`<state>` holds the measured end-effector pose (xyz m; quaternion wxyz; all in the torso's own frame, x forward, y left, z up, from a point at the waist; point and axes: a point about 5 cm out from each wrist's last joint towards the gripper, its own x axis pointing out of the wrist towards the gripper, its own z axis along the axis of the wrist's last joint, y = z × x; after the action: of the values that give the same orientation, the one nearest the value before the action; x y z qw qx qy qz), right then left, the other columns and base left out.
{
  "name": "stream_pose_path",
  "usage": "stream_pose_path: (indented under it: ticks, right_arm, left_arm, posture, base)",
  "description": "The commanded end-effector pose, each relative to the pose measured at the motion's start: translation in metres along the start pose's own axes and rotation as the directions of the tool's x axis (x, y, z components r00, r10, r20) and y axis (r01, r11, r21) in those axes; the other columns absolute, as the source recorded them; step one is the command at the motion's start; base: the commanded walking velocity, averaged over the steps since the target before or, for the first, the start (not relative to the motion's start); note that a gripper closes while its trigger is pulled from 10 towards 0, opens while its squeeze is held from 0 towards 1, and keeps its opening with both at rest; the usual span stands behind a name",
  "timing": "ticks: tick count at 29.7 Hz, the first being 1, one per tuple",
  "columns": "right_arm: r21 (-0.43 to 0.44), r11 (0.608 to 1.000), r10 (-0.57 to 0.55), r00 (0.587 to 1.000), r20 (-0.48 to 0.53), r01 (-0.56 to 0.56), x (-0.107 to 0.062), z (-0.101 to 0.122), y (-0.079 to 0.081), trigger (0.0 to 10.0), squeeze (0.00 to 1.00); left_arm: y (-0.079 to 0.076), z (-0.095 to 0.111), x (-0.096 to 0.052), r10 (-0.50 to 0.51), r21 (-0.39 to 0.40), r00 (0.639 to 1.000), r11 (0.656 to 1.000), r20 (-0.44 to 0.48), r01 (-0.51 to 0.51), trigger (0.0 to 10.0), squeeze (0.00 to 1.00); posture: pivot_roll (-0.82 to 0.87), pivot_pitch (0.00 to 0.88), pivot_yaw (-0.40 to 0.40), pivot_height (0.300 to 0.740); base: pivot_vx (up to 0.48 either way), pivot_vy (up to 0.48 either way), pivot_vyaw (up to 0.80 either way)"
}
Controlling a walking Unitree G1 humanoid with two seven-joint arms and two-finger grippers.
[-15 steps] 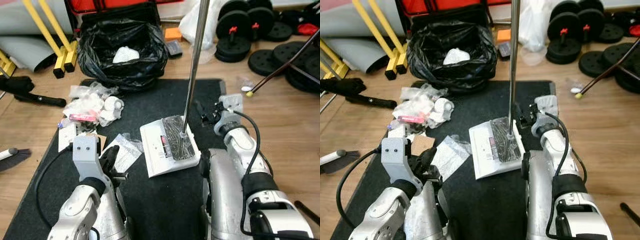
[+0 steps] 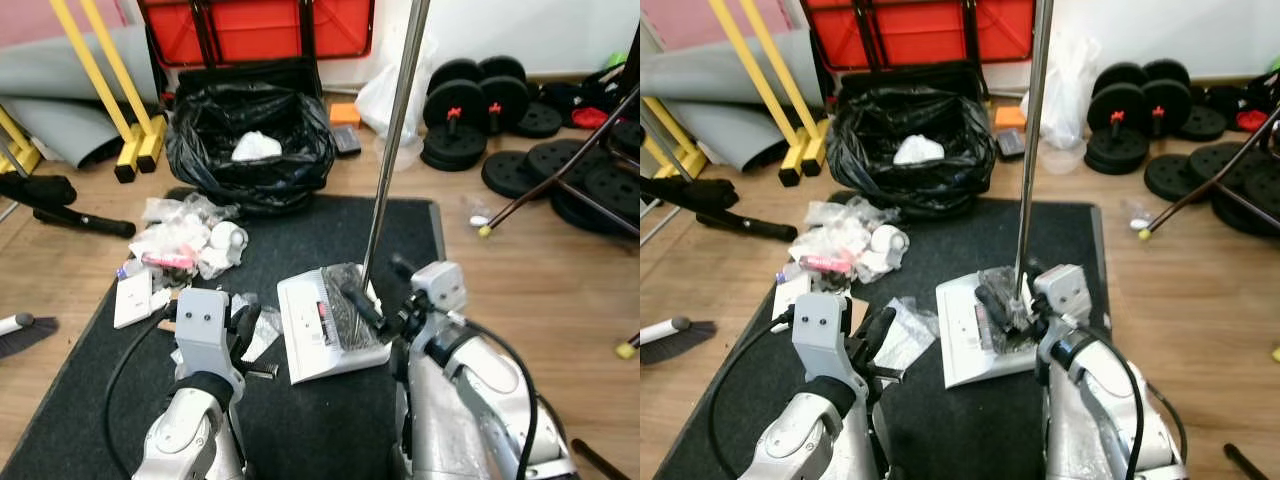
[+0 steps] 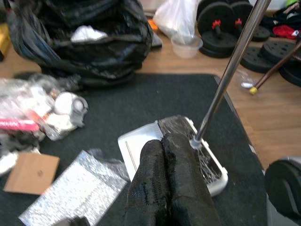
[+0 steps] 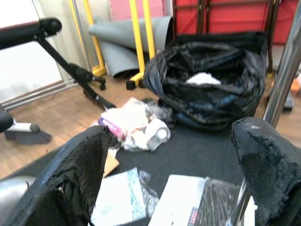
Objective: Sweep floor
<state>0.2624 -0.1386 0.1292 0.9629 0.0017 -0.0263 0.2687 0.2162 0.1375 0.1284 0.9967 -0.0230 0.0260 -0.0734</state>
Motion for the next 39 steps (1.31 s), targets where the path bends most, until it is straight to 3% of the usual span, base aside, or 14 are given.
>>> stream_pose_path:
  ticks: [1, 10, 19, 28, 35, 39]
  right_arm:
    - [0.000, 1.000, 0.013, 1.000, 0.007, -0.013, 0.005, 0.001, 0.002, 10.0, 0.00]
    - [0.023, 0.999, -0.043, 0.999, -0.007, 0.043, 0.014, 0.009, -0.006, 10.0, 0.00]
    - [0.037, 0.998, -0.051, 0.999, -0.020, 0.051, 0.016, 0.005, -0.007, 10.0, 0.00]
    - [0.011, 0.998, -0.060, 0.997, -0.050, 0.060, 0.009, 0.000, -0.012, 10.0, 0.00]
    - [0.013, 1.000, -0.010, 1.000, -0.001, 0.010, 0.002, 0.010, -0.007, 10.0, 0.00]
    - [0.024, 1.000, -0.019, 0.999, 0.035, 0.018, -0.002, 0.018, -0.012, 10.0, 0.00]
  left_arm:
    - [0.001, -0.001, 0.003, 0.031, 0.020, 1.000, 0.999, 0.004, -0.031, 10.0, 0.00]
    - [0.008, -0.005, 0.022, 0.030, 0.014, 0.999, 0.999, 0.025, -0.030, 10.0, 0.00]
    - [0.010, -0.007, 0.025, 0.029, 0.008, 0.999, 1.000, 0.029, -0.030, 10.0, 0.00]
    - [0.007, -0.011, 0.027, 0.035, 0.015, 0.999, 0.999, 0.037, -0.036, 10.0, 0.00]
    - [0.007, -0.013, 0.030, 0.042, 0.009, 0.998, 0.999, 0.036, -0.043, 10.0, 0.00]
    - [0.010, -0.012, 0.035, 0.051, 0.007, 0.998, 0.999, 0.037, -0.051, 10.0, 0.00]
  posture:
    - [-0.05, 0.000, 0.013, 0.430]
    - [-0.05, 0.000, 0.021, 0.460]
    - [-0.04, 0.000, 0.021, 0.495]
    - [-0.06, 0.000, 0.014, 0.525]
    - [-0.08, 0.000, 0.017, 0.555]
    - [-0.08, 0.000, 0.013, 0.575]
  base:
    - [0.000, 0.000, 0.00]
    - [0.000, 0.000, 0.00]
    - [0.000, 0.000, 0.00]
    - [0.000, 0.000, 0.00]
    - [0.000, 0.000, 0.00]
    - [0.000, 0.000, 0.00]
